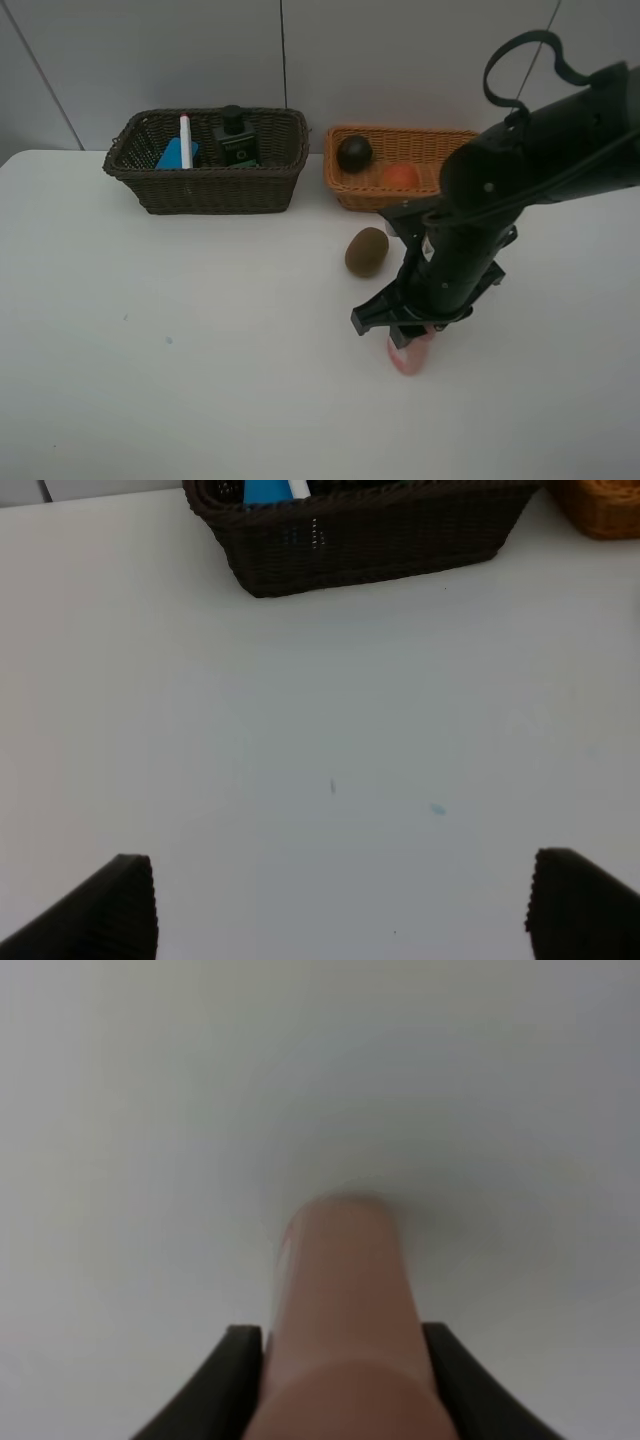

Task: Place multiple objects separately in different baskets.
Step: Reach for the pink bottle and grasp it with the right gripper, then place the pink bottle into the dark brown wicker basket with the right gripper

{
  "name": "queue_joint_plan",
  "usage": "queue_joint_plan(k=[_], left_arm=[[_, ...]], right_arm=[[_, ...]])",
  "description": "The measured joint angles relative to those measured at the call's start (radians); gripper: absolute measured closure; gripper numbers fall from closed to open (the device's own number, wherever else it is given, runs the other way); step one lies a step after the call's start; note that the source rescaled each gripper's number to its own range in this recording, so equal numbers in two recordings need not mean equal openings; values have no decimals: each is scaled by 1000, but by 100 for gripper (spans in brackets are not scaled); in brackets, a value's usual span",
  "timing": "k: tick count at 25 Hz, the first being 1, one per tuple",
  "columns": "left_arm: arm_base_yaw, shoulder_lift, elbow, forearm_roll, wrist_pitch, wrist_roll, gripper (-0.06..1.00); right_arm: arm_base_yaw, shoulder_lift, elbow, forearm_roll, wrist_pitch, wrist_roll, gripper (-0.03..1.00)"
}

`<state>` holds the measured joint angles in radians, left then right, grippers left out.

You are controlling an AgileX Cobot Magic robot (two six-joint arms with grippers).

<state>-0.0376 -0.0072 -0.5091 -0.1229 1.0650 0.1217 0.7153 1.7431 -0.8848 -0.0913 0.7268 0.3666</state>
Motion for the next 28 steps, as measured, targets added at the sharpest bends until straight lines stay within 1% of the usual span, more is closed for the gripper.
queue_joint_plan(k=[4, 6, 9, 11, 15, 18, 19, 24, 26, 28], left_arm=[[0, 0, 0, 0, 0, 0, 4], [0, 0, 0, 0, 0, 0, 4], [0, 0, 0, 0, 0, 0, 4], [0, 0, 0, 0, 0, 0, 4], [0, 0, 0, 0, 0, 0, 4], [0, 0, 0, 0, 0, 0, 4], [0, 0, 0, 0, 0, 0, 4], [0, 0, 0, 0, 0, 0, 4], [0, 0, 0, 0, 0, 0, 4], [0, 0, 0, 0, 0, 0, 4]], right_arm=[[0, -85, -65, 0, 137, -10, 96], [0, -137, -126, 0, 178, -23, 96], [0, -155, -246, -17, 206, -57, 96], [0, -118, -343, -33, 215, -87, 96], [0, 48, -605, -45, 221, -179, 96], [0, 206, -833, -45, 224, -253, 96], [0, 259, -931, -45, 225, -271, 96], [-20, 486, -1290, -44, 269, -339, 96], [-41, 565, -1380, -41, 284, -347, 96], [-69, 612, -1419, -27, 281, -350, 96]])
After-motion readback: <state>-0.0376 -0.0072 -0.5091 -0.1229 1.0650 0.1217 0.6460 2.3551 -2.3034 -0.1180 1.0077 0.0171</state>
